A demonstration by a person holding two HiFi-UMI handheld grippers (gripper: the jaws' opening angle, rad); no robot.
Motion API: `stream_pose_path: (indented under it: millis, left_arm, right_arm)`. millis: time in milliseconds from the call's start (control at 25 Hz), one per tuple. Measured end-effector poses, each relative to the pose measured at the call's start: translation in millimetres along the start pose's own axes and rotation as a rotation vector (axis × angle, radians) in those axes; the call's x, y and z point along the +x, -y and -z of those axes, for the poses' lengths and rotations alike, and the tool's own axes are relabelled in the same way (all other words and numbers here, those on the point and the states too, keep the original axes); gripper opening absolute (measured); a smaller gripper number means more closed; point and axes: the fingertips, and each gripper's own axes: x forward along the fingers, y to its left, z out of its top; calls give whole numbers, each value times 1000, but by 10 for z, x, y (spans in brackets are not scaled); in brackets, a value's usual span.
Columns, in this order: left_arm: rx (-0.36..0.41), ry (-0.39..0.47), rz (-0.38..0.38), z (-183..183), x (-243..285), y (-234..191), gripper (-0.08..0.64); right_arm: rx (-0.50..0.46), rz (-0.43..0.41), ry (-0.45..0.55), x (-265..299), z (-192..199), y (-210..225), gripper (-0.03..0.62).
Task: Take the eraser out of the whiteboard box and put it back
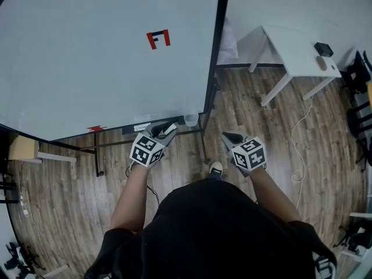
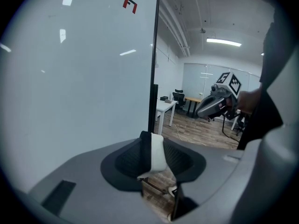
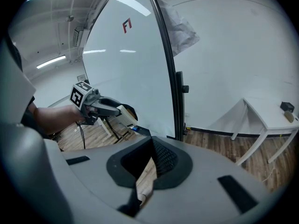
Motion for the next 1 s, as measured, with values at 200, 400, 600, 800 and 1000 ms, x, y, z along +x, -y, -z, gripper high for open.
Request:
stream_pose_path:
  millis: [200, 400, 600, 800, 1000]
  left_arm:
    - [7, -4, 6, 38, -48, 49, 153]
    - [2, -8, 6, 92, -71, 76, 153]
    - [2, -13, 4, 104, -90, 108, 153]
    - [5, -13, 1, 93, -73, 127, 153]
    - [9, -17, -3, 68, -38, 133, 153]
  right_arm:
    - [3, 5, 1, -57, 47, -54, -6]
    - [3, 5, 4, -89, 76, -83, -6]
    - [-5, 0, 4, -109, 69, -100, -6]
    - [-7, -5, 3, -120, 73, -84, -6]
    - [-7, -3, 4, -130, 65, -45, -6]
